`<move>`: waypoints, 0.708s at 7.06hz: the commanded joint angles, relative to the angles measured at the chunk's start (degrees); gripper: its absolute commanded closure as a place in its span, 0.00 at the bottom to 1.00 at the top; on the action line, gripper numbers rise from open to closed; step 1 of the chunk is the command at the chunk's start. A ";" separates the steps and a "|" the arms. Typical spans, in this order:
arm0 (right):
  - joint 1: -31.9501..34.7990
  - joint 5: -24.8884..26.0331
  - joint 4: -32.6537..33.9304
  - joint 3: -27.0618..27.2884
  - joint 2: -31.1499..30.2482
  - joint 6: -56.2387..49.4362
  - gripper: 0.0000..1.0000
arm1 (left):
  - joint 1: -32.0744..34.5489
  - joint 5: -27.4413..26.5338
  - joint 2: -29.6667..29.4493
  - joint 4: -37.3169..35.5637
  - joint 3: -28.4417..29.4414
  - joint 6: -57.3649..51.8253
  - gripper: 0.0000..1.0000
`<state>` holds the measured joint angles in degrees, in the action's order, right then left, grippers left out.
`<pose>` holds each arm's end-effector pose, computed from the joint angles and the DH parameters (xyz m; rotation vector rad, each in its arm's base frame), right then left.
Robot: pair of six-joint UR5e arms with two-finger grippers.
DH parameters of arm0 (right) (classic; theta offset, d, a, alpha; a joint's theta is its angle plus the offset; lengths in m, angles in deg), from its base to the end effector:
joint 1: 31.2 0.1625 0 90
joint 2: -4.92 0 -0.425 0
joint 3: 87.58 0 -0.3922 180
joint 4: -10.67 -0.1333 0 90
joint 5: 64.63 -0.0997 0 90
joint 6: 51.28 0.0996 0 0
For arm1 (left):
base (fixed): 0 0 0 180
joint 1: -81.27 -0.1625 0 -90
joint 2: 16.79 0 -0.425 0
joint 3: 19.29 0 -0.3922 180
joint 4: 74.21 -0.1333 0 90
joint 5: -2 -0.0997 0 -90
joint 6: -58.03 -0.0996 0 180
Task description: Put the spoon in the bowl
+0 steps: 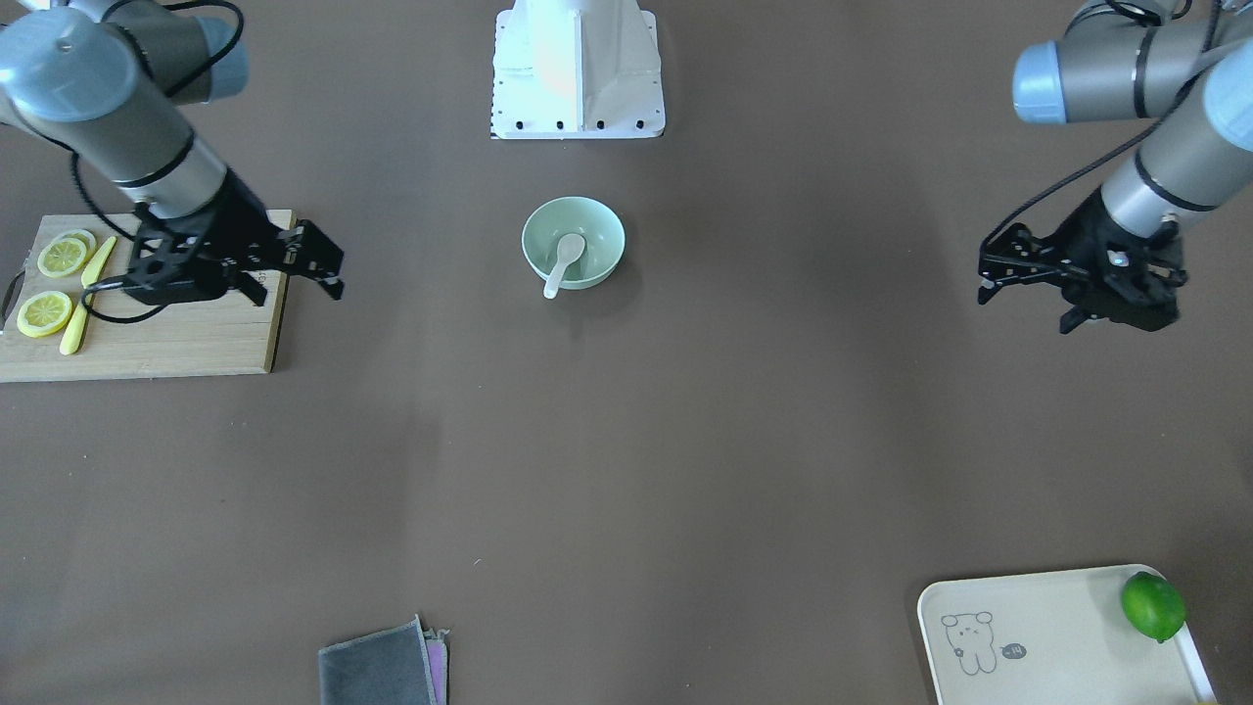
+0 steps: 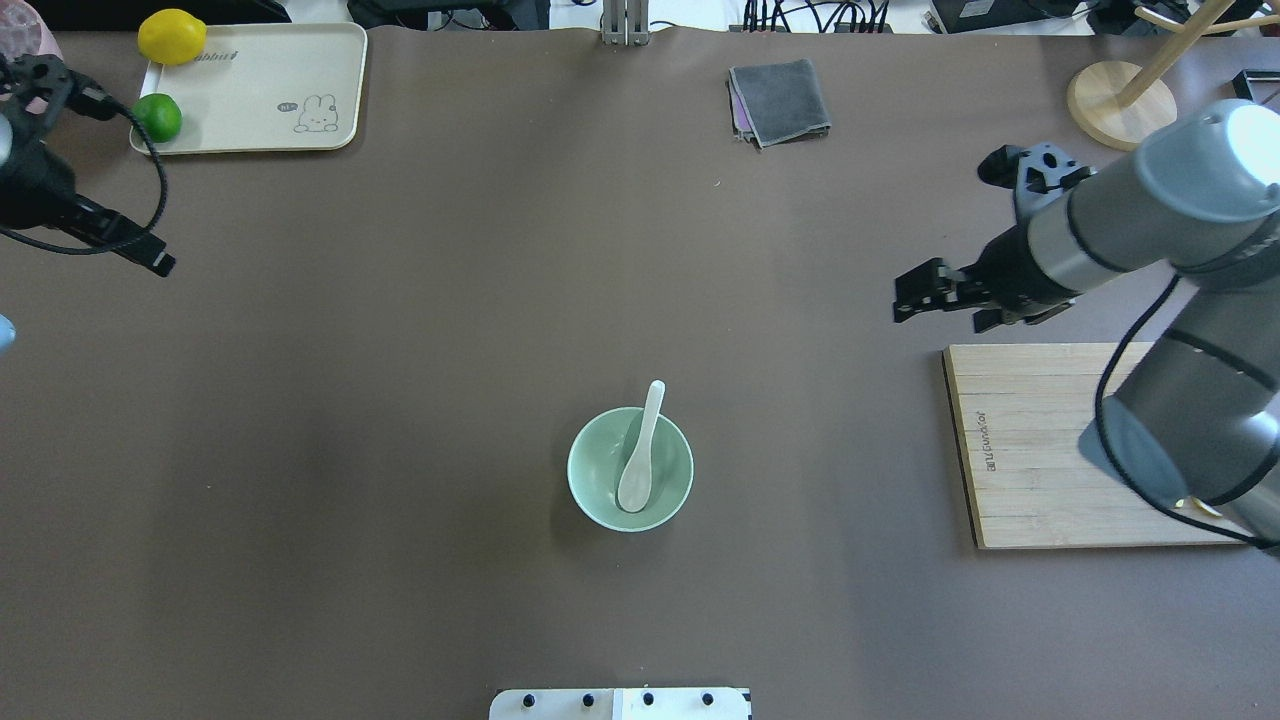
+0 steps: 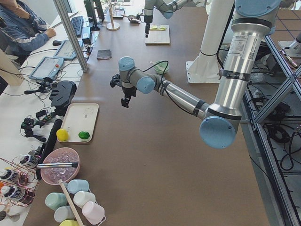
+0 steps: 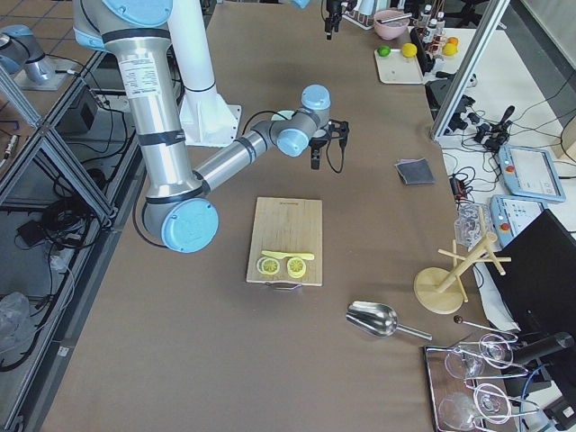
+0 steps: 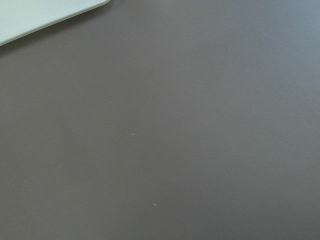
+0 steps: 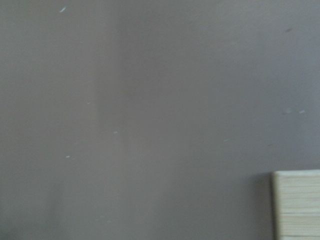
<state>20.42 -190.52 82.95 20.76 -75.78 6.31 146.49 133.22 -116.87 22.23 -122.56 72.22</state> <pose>-0.2788 -0.4726 0.3857 0.0714 -0.9627 0.0610 0.1725 -0.5352 0.4410 0.2352 0.8320 0.3602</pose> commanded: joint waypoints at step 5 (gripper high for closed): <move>31.22 -9.38 14.90 -15.58 -7.72 -59.46 0.00 | 18.70 4.05 4.27 -3.33 11.51 -16.92 0.02</move>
<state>46.53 -199.82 95.63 9.96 -83.76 -43.00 162.89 137.19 -112.60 21.08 -112.14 56.70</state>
